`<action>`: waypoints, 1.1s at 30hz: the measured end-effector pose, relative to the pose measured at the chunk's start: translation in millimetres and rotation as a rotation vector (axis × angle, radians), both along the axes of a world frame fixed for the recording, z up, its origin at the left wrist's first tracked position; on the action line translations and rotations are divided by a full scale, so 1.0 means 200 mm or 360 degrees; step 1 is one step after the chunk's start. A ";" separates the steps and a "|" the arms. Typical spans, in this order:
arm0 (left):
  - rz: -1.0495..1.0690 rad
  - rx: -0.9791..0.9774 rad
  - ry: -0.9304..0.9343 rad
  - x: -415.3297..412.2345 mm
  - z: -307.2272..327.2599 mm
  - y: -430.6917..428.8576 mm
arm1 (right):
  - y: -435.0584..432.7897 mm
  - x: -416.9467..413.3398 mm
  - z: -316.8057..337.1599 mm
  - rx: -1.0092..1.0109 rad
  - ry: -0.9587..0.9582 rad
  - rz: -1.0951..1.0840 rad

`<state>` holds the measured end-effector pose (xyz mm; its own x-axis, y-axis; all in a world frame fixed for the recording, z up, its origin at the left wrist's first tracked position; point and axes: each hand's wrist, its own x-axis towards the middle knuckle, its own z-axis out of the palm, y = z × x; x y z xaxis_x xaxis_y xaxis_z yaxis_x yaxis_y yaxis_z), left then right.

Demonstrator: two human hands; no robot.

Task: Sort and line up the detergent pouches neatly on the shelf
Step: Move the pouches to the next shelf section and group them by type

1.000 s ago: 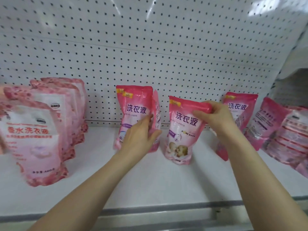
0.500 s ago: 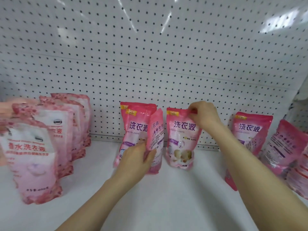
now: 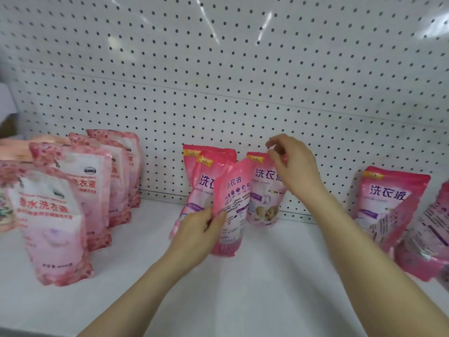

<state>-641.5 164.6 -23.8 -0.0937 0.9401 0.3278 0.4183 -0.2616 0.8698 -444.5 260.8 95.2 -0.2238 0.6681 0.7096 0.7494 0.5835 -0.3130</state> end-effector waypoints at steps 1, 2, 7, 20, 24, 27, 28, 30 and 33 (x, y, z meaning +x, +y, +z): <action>0.0015 0.0042 0.0001 0.01 0.00 -0.01 | -0.07 -0.03 0.00 -0.0176 0.0060 0.0097; 0.0078 0.0141 0.0142 0.03 0.01 -0.03 | -0.13 -0.05 -0.01 -0.0406 0.0098 0.0158; -0.0269 0.0394 0.1016 0.15 0.04 -0.06 | -0.32 -0.10 -0.01 -0.1103 0.0043 0.0153; 0.0170 -0.0019 0.0979 0.08 -0.01 0.19 | -0.25 0.26 0.04 -0.0806 -0.0304 -0.0362; -0.0011 -0.0141 0.1335 0.04 0.02 0.16 | -0.23 0.28 0.10 -0.0577 -0.0262 -0.0339; -0.0097 -0.0288 0.1375 -0.06 0.05 0.07 | -0.19 0.26 0.13 -0.0474 -0.0268 -0.0294; -0.0126 -0.0329 0.1398 -0.11 0.06 0.04 | -0.17 0.25 0.13 -0.0462 -0.0277 -0.0280; -0.0201 -0.0443 0.1415 -0.20 0.10 -0.02 | -0.11 0.22 0.11 -0.0445 -0.0288 -0.0231; -0.0235 -0.0495 0.1364 -0.28 0.12 -0.07 | -0.03 0.15 0.06 -0.0441 -0.0285 -0.0132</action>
<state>-696.6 151.4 0.7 0.1919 0.9806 -0.0397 0.9327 -0.1697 0.3181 -414.1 254.8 107.6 -0.2653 0.8513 0.4526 0.8482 0.4293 -0.3102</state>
